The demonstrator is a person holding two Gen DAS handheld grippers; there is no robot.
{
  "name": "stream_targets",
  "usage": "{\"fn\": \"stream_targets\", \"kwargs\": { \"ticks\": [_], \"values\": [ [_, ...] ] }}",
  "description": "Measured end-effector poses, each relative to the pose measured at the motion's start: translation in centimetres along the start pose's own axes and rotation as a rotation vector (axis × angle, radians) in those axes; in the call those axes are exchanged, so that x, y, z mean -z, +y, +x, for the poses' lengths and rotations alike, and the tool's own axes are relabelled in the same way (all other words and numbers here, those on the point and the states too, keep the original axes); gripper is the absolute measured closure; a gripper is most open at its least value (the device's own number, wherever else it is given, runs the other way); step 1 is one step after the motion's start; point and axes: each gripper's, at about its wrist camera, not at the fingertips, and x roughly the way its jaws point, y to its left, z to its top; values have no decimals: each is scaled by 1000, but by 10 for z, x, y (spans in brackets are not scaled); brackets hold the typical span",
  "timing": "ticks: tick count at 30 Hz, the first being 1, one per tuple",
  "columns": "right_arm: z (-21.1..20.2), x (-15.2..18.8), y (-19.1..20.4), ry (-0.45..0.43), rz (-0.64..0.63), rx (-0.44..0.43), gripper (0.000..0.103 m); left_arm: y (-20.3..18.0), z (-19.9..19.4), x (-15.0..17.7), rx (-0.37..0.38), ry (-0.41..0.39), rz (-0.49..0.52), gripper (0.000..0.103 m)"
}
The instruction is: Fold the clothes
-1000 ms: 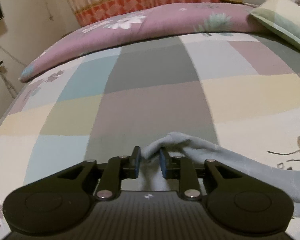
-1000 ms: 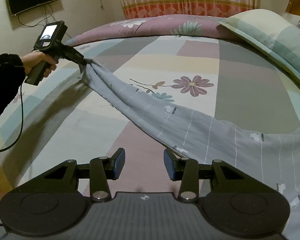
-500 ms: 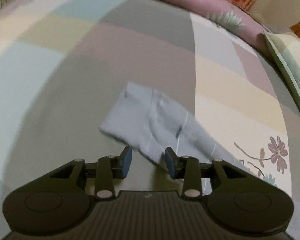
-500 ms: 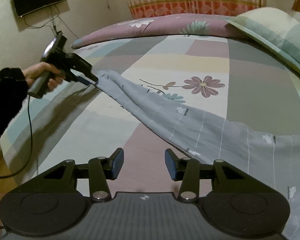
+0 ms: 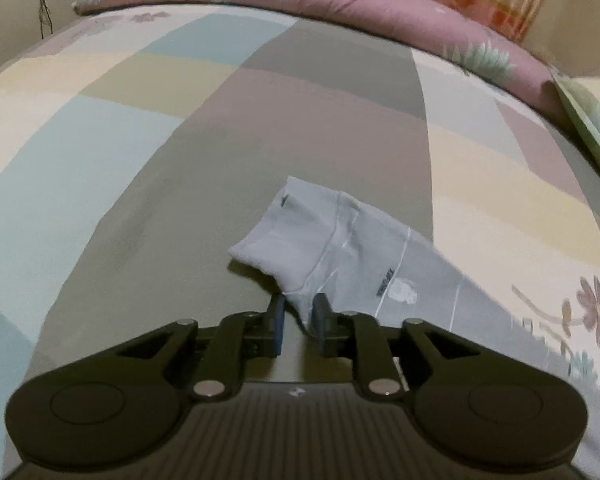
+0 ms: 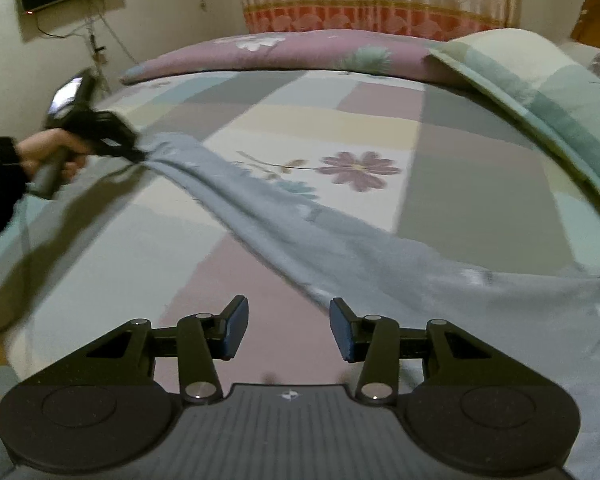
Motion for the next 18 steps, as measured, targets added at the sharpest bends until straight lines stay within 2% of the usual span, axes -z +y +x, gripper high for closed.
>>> {"fn": "stream_targets", "kwargs": {
  "ticks": [3,5,7,10,14,15,18],
  "values": [
    [-2,-4,-31,9,14,52,63,-9,-20,9,34,13,53,83],
    [0,-8,-52,16,27,78,66,-23,-33,17,64,17,101,80],
    [6,-14,-71,29,43,80,66,-39,-45,25,100,21,154,69],
    [29,-26,-90,65,47,25,65,-85,-56,43,196,39,279,61],
    [64,-44,-102,98,23,-59,61,-153,-53,69,337,93,435,60],
    [73,-48,-103,106,15,-82,57,-166,-51,74,366,103,460,60],
    [97,-59,-103,131,-24,-141,56,-200,-41,89,433,132,521,60]
  ]
}}
